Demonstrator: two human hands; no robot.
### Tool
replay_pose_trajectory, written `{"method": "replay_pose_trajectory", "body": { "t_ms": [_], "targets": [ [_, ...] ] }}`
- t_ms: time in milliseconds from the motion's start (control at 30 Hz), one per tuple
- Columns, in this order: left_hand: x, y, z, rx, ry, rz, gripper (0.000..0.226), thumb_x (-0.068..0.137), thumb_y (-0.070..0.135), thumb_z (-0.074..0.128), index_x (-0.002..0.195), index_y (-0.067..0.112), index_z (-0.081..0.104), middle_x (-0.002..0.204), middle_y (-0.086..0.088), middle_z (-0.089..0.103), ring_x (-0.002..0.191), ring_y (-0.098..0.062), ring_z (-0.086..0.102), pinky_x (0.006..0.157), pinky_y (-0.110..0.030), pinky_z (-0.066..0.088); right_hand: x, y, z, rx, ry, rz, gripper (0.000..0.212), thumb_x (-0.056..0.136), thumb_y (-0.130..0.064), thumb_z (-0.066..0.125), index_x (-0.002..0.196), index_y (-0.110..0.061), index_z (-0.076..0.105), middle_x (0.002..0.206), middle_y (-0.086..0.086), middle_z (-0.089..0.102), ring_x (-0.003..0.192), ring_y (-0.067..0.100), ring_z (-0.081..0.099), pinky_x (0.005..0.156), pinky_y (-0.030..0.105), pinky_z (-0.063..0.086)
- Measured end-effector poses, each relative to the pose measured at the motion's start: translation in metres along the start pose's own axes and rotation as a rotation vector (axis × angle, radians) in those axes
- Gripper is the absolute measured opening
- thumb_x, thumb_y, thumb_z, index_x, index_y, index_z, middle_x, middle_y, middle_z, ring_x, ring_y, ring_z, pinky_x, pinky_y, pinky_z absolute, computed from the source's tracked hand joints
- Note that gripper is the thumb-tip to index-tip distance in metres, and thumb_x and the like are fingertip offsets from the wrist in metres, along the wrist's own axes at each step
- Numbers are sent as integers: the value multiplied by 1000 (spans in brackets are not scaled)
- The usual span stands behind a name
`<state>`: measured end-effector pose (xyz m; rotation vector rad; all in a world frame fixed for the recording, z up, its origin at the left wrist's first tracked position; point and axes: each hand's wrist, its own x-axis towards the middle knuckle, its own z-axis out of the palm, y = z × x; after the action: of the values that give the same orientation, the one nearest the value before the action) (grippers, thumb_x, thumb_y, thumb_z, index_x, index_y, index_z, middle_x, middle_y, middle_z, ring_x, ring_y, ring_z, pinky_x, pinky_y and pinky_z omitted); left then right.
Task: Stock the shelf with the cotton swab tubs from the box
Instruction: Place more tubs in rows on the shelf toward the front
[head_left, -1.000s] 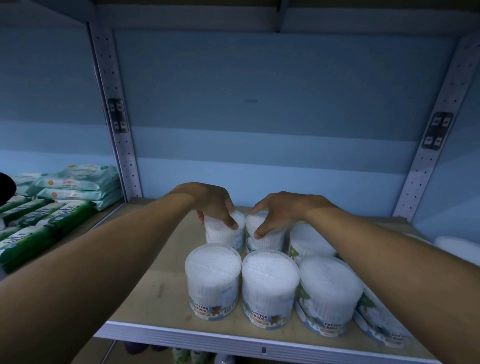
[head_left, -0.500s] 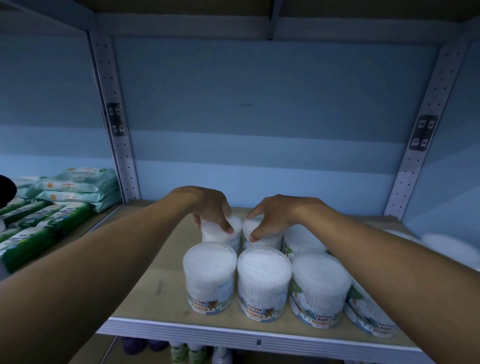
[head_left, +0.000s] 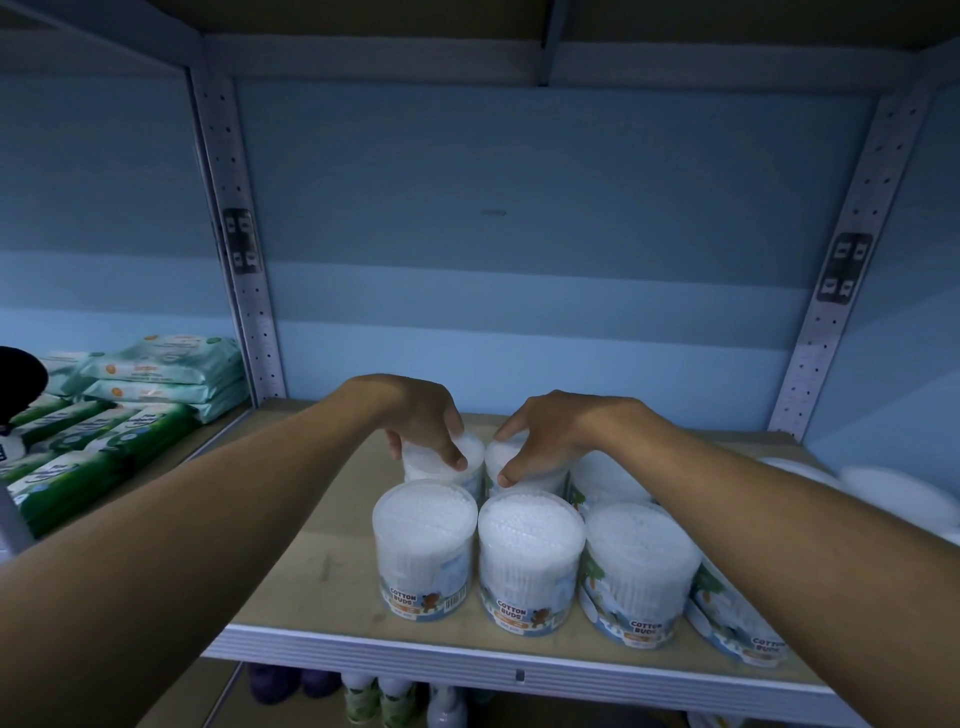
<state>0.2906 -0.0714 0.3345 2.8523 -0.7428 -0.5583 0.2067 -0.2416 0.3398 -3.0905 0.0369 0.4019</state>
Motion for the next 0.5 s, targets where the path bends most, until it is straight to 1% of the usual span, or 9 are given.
{"method": "replay_pose_trajectory", "body": {
  "t_ms": [300,400,500],
  "targets": [
    [-9,-1,1,19,2,-22,71,77,52,77,140,28,53,142,5,50,88,-24,72,84,-27,58,-4,-4,0,7,-22,-2,78,69,-70,69,140,-49,44,146,-14,46,129,16,48,103,35,44],
    [-9,-3,2,35,0,-22,73,76,56,76,140,32,52,143,7,48,85,-23,74,89,-28,56,-5,-5,0,5,-31,3,78,71,-71,68,141,-48,43,147,-14,44,131,16,47,104,36,43],
    [-15,-2,1,70,-8,-25,76,76,61,72,143,36,47,146,11,46,83,-19,75,97,-30,50,-7,-4,0,3,-28,27,82,70,-77,64,143,-47,41,149,-14,44,134,17,45,107,37,41]
  ]
}}
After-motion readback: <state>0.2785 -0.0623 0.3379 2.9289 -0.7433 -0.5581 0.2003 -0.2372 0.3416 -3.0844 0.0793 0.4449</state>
